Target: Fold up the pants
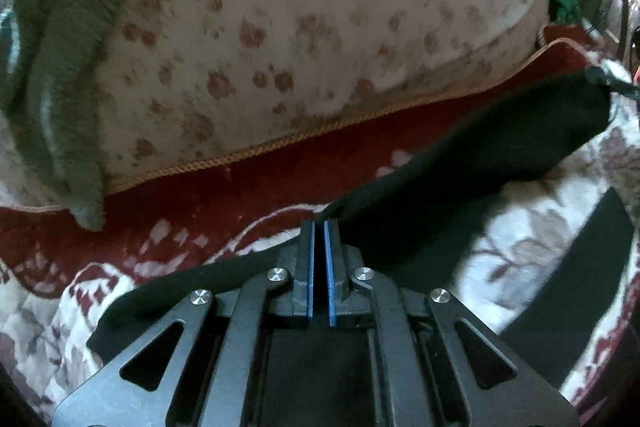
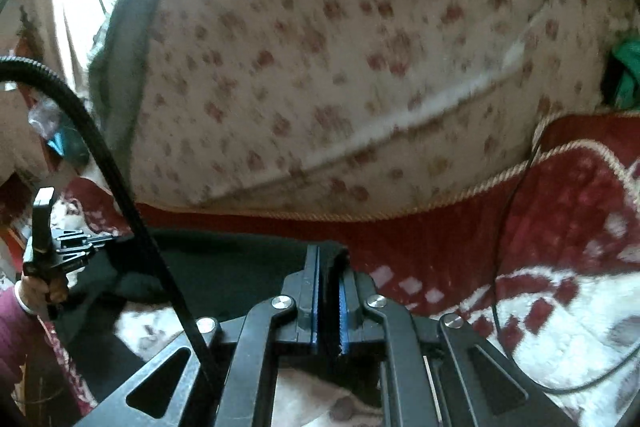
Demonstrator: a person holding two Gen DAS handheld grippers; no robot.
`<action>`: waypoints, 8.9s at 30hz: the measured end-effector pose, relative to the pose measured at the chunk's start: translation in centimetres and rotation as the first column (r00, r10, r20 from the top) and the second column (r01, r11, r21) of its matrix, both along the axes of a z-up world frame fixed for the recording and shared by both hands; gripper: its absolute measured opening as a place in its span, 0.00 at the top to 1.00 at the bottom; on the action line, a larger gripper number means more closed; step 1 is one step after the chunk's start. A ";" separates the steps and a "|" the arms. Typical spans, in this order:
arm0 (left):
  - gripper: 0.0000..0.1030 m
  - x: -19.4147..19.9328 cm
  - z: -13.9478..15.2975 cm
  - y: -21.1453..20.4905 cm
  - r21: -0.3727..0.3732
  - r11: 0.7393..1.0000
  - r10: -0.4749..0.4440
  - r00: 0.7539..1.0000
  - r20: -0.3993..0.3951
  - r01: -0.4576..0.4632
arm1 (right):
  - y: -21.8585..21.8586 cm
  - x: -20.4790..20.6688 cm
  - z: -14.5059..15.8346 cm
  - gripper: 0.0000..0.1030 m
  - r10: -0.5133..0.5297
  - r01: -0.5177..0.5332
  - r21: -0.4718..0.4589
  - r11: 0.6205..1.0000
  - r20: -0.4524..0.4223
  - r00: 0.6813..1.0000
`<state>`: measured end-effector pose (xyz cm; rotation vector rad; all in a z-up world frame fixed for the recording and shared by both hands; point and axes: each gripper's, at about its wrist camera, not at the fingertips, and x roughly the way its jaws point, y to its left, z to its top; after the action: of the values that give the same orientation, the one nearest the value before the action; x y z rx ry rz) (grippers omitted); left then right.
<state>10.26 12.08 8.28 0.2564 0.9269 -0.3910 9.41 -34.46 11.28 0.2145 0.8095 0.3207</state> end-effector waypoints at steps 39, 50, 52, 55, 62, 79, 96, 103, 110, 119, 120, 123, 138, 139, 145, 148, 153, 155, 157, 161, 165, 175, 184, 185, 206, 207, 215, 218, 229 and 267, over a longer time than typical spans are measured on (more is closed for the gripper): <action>0.56 -5.7 -1.9 5.7 -0.349 0.813 0.381 0.879 -0.286 -0.466 | -0.8 -21.0 -4.1 0.67 0.041 0.016 0.298 0.955 -0.186 0.982; 0.56 0.7 -5.5 6.3 -0.313 0.685 0.510 0.740 -0.438 -0.658 | -0.7 -21.9 -5.3 0.54 0.084 0.070 0.564 0.823 -0.243 0.966; 0.56 1.2 -5.7 6.1 -0.304 0.680 0.523 0.732 -0.436 -0.667 | -0.1 -22.0 -5.9 0.53 0.103 0.077 0.606 0.792 -0.256 0.961; 0.56 1.9 -6.0 5.7 -0.292 0.680 0.530 0.726 -0.438 -0.672 | 0.6 -22.1 -6.6 0.53 0.089 0.091 0.569 0.817 -0.280 0.956; 0.56 3.0 -6.6 4.2 -0.275 0.695 0.542 0.735 -0.407 -0.665 | -1.8 -22.7 -6.5 0.53 -0.052 0.202 0.468 0.860 -0.313 0.948; 0.96 0.4 -4.2 4.6 -0.337 0.734 0.515 0.806 -0.291 -0.590 | -0.1 -17.3 -5.9 0.92 -0.008 0.064 0.271 0.961 -0.205 0.979; 0.96 -18.7 -4.3 2.6 -0.280 0.773 0.566 0.818 -0.101 -0.570 | -3.0 -15.6 -4.6 0.92 -0.064 0.093 0.133 0.987 -0.210 0.976; 0.95 -18.7 -5.6 2.0 -0.291 0.756 0.593 0.802 -0.074 -0.586 | -3.3 -15.7 -6.9 0.92 -0.108 0.135 0.110 0.985 -0.224 0.969; 0.78 -20.2 -5.2 4.1 -0.339 0.728 0.589 0.797 -0.135 -0.596 | -3.7 -16.1 -6.9 0.69 -0.160 0.194 0.101 0.976 -0.275 0.948; 0.54 -23.1 -1.1 10.9 -0.389 0.648 0.680 0.727 -0.090 -0.655 | 0.1 -16.9 -1.8 0.66 -0.063 0.099 0.234 0.967 -0.156 0.986; 0.48 -23.1 -0.9 11.9 -0.402 0.634 0.689 0.719 -0.093 -0.661 | 1.4 -16.7 -1.7 0.66 -0.031 0.068 0.249 0.966 -0.149 0.988; 0.46 -22.6 -1.1 13.6 -0.417 0.608 0.699 0.705 -0.122 -0.675 | 6.4 -15.5 -1.9 0.66 0.099 -0.056 0.292 0.955 -0.135 0.986; 0.46 -16.4 -4.2 18.4 -0.434 0.513 0.712 0.650 -0.266 -0.740 | 26.4 -5.1 -6.0 0.59 0.438 -0.335 0.391 0.857 -0.210 0.874; 0.46 -16.0 -4.3 18.3 -0.430 0.518 0.710 0.652 -0.266 -0.739 | 27.3 -4.4 -6.5 0.59 0.449 -0.339 0.398 0.852 -0.225 0.865; 0.45 -14.3 -4.6 18.2 -0.415 0.525 0.709 0.652 -0.269 -0.743 | 31.0 -2.1 -8.9 0.60 0.528 -0.372 0.445 0.815 -0.305 0.792; 0.45 -14.3 -4.5 18.1 -0.441 0.508 0.722 0.645 -0.251 -0.740 | 32.1 -1.9 -9.4 0.79 0.541 -0.408 0.412 0.815 -0.286 0.791; 0.86 -15.0 -3.7 17.0 -0.421 0.562 0.730 0.666 -0.151 -0.712 | 32.2 -2.7 -9.1 0.89 0.538 -0.440 0.370 0.818 -0.219 0.814; 0.91 -15.9 -2.7 16.8 -0.429 0.573 0.728 0.674 -0.127 -0.699 | 31.9 -2.9 -8.6 0.89 0.534 -0.440 0.375 0.816 -0.197 0.822; 0.91 -17.5 -1.5 16.7 -0.446 0.570 0.730 0.675 -0.112 -0.690 | 31.7 -3.2 -7.9 0.89 0.533 -0.441 0.385 0.811 -0.175 0.828; 0.91 -21.8 0.4 16.2 -0.456 0.579 0.739 0.671 -0.056 -0.676 | 31.6 -3.9 -6.9 0.89 0.541 -0.453 0.395 0.800 -0.146 0.828; 0.91 -23.2 -2.6 16.9 -0.401 0.553 0.769 0.633 -0.094 -0.731 | 31.9 -4.3 -7.1 0.89 0.547 -0.451 0.409 0.793 -0.153 0.823; 0.73 -22.9 -4.8 19.2 -0.385 0.527 0.767 0.619 -0.170 -0.758 | 30.9 -4.5 -7.3 0.67 0.449 -0.373 0.318 0.872 -0.212 0.868; 0.58 -26.6 -3.1 21.2 -0.413 0.452 0.806 0.561 -0.190 -0.790 | 28.6 -9.6 -5.1 0.62 0.536 -0.448 0.382 0.808 -0.163 0.828; 0.58 -26.6 -3.0 21.0 -0.408 0.456 0.805 0.562 -0.191 -0.791 | 28.7 -10.5 -5.1 0.62 0.546 -0.456 0.387 0.802 -0.163 0.822; 0.54 -25.6 -4.7 18.9 -0.383 0.447 0.780 0.562 -0.276 -0.808 | 28.9 -17.0 -6.6 0.55 0.624 -0.455 0.521 0.723 -0.208 0.753; 0.54 -25.6 -4.8 19.2 -0.397 0.434 0.779 0.558 -0.287 -0.809 | 29.7 -17.1 -6.7 0.55 0.631 -0.464 0.513 0.722 -0.213 0.746; 0.40 -25.0 -4.4 21.1 -0.469 0.375 0.786 0.542 -0.296 -0.800 | 34.7 -15.5 -4.2 0.52 0.653 -0.584 0.332 0.741 -0.154 0.741; 0.40 -24.0 -4.8 21.5 -0.446 0.369 0.793 0.527 -0.306 -0.815 | 34.7 -13.8 -3.6 0.52 0.586 -0.560 0.194 0.806 -0.127 0.800; 0.35 -21.0 -6.7 21.8 -0.395 0.365 0.800 0.501 -0.331 -0.843 | 32.8 -4.3 -8.2 0.48 0.461 -0.390 0.280 0.877 -0.265 0.847; 0.49 -23.3 -2.7 19.8 -0.275 0.460 0.861 0.500 -0.097 -0.844 | 29.2 -7.9 -5.5 0.66 0.377 -0.343 0.199 0.918 -0.166 0.911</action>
<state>-13.02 31.89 5.54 -0.4960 0.8135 0.4468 1.56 -5.27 5.81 0.2559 1.0257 0.7279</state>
